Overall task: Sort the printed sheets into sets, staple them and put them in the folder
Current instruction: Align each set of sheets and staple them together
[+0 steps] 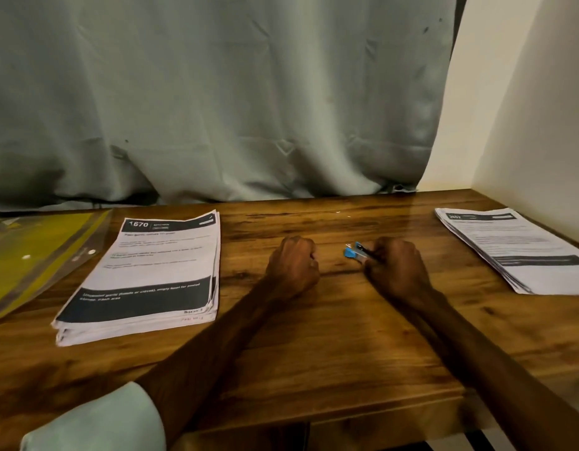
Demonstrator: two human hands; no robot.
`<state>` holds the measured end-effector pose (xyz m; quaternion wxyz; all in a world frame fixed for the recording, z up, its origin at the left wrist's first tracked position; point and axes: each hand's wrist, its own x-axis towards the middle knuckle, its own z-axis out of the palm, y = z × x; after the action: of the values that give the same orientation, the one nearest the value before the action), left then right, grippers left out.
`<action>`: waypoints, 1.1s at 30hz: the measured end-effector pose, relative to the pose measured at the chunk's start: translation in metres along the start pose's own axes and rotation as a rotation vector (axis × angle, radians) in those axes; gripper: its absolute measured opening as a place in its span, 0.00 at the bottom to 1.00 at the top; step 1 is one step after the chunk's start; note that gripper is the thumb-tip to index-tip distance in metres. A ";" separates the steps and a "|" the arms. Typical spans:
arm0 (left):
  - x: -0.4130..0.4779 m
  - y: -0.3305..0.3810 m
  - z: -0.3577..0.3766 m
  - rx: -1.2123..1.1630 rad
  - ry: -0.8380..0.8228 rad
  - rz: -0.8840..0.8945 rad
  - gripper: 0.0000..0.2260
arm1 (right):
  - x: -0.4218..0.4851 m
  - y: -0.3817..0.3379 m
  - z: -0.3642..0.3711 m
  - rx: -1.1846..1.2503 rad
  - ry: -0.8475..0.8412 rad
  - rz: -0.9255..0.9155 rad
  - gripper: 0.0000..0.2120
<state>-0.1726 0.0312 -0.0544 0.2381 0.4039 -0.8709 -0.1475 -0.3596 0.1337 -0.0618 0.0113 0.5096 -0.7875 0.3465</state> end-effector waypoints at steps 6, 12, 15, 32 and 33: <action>0.006 -0.011 0.001 -0.081 0.070 -0.088 0.13 | 0.007 -0.046 0.040 0.055 -0.062 -0.016 0.10; 0.011 -0.027 -0.008 -0.115 0.160 -0.168 0.20 | 0.037 -0.088 0.071 0.156 -0.069 0.011 0.08; 0.009 -0.031 -0.013 -0.129 0.217 -0.157 0.17 | 0.046 -0.103 0.084 0.199 -0.033 -0.013 0.05; 0.002 0.007 0.000 -0.019 0.256 -0.007 0.30 | 0.031 -0.014 0.003 0.255 0.186 0.227 0.12; 0.000 0.011 0.002 -0.003 0.240 0.037 0.28 | 0.028 -0.004 -0.007 0.155 0.242 0.229 0.11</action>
<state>-0.1810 0.0383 -0.0507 0.3438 0.4021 -0.8432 -0.0952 -0.3719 0.1145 -0.0444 0.0272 0.3707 -0.8041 0.4640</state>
